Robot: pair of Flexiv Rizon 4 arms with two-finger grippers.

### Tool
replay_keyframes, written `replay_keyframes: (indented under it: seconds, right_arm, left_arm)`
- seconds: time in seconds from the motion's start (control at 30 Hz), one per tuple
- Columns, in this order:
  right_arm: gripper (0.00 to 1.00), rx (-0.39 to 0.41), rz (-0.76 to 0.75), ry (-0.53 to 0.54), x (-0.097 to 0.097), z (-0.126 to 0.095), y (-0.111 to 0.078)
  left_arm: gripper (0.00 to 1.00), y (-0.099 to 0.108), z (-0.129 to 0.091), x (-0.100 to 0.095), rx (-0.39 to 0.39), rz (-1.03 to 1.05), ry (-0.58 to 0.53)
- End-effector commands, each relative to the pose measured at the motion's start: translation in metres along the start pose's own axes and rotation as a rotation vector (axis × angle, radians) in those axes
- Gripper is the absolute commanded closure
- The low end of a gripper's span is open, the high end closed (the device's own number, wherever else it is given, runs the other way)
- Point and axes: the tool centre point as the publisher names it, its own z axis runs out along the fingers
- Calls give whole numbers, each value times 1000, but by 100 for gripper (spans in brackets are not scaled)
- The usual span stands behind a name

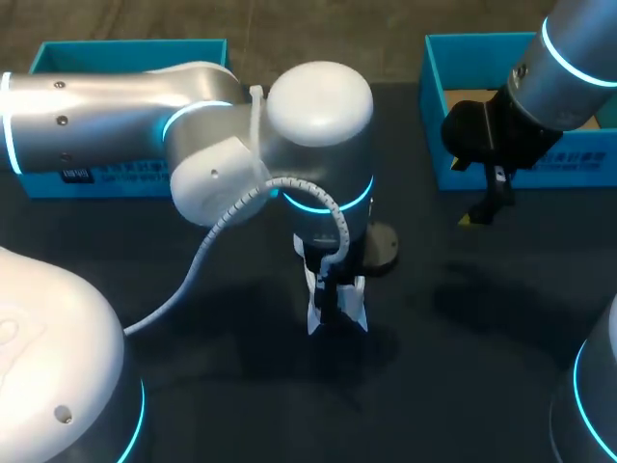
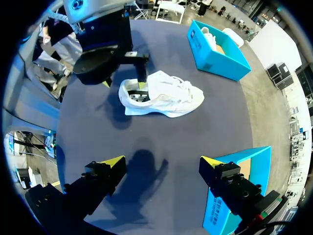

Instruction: Take the shoe out of the shoebox, open the shoe tongue, remove and reinsert the insole, then place the shoe into the shoebox

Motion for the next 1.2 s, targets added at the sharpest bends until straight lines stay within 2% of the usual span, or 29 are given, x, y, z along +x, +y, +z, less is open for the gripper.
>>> replay_keyframes:
  seconds: [0.03, 0.53, 0.93, 1.07, 1.13, 1.17, 1.2]
  right_arm:
    - [0, 2, 1, -1, 0, 1, 1]
    - [0, 2, 1, -1, 0, 1, 1]
    - [0, 2, 1, -1, 0, 1, 1]
    - [0, 2, 1, -1, 0, 1, 1]
    - [0, 2, 1, -1, 0, 1, 1]
    - [0, 2, 1, -1, 0, 1, 1]
    - [0, 2, 1, -1, 0, 1, 1]
  left_arm:
    - [0, 3, 11, 3, 9, -10, 4]
    - [0, -5, 45, 11, -3, -49, 6]
    - [2, -14, 57, 11, -26, -56, 18]
    - [39, -10, 57, 13, -30, -74, 26]
    - [50, -8, 58, 13, -33, -78, 28]
    - [51, -7, 60, 13, -33, -82, 34]
    - [56, -6, 63, 14, -35, -83, 46]
